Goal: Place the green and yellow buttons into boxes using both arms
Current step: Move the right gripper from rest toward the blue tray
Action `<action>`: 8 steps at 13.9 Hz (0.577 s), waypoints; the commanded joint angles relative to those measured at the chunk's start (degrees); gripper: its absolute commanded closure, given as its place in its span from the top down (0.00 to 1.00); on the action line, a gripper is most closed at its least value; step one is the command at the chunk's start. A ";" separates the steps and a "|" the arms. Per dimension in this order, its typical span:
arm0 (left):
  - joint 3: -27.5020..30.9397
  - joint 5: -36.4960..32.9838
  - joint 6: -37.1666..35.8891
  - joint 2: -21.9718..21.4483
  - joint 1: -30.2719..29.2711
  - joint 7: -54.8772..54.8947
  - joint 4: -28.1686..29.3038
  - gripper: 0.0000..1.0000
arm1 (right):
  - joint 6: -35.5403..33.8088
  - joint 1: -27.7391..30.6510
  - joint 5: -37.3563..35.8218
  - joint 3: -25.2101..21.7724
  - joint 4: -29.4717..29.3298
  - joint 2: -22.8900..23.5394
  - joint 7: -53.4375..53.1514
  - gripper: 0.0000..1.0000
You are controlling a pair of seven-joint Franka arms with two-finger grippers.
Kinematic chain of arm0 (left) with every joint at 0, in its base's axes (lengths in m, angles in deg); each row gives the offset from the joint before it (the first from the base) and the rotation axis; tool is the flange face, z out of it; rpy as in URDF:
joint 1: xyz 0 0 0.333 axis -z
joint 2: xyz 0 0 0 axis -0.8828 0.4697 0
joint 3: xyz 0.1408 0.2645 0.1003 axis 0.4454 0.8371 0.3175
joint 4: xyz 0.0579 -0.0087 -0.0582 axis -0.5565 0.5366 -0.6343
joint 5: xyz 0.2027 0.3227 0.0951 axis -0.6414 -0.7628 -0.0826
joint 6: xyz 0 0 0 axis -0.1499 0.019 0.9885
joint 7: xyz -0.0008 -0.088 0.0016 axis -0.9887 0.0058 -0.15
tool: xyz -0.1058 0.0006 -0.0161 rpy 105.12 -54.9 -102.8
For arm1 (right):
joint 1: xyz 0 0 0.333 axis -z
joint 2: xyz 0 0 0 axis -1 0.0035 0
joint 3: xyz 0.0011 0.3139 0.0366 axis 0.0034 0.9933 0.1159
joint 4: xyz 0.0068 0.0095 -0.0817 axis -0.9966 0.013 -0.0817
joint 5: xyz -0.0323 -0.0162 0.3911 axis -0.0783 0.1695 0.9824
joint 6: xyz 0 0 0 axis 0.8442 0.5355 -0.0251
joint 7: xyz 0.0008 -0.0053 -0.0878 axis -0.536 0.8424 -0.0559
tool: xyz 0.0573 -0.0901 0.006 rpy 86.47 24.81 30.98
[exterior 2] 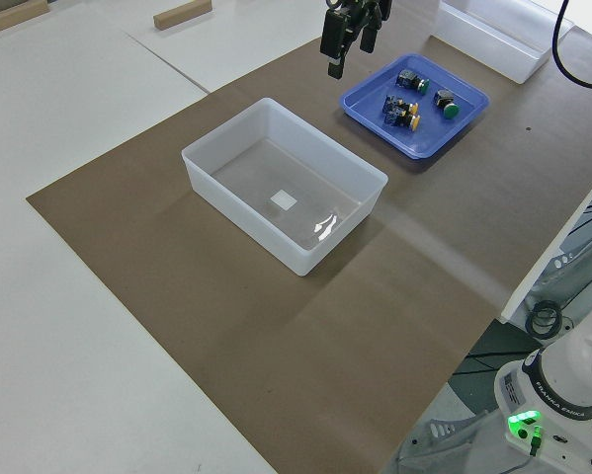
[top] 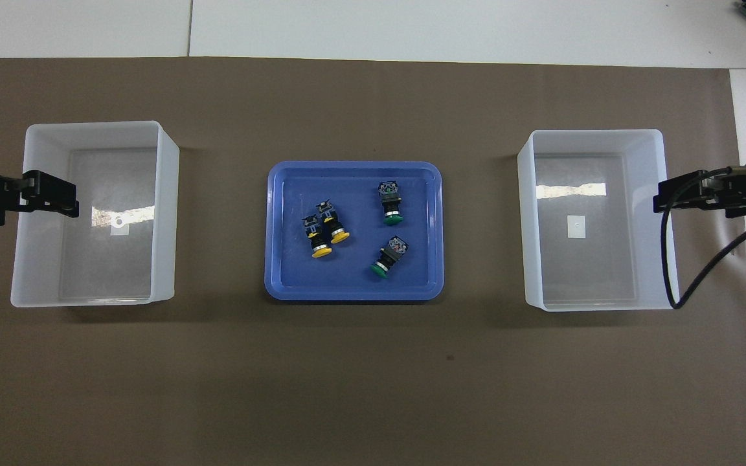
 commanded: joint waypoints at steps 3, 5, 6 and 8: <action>0.26 0.71 0.41 -1.73 -0.04 0.05 1.94 1.00 | 1.26 0.36 -0.74 0.70 1.33 -0.87 -1.04 1.00; 0.26 0.71 0.41 -1.73 -0.04 0.05 1.94 1.00 | 1.26 0.36 -0.74 0.70 1.33 -0.95 -1.13 1.00; 0.26 0.71 0.41 -1.73 -0.04 0.05 1.94 1.00 | 1.26 0.36 -0.74 0.70 1.50 -1.04 -1.13 1.00; 0.26 0.71 0.41 -1.73 -0.04 0.05 1.94 1.00 | 1.26 0.36 -0.74 0.79 1.76 -1.04 -1.13 1.00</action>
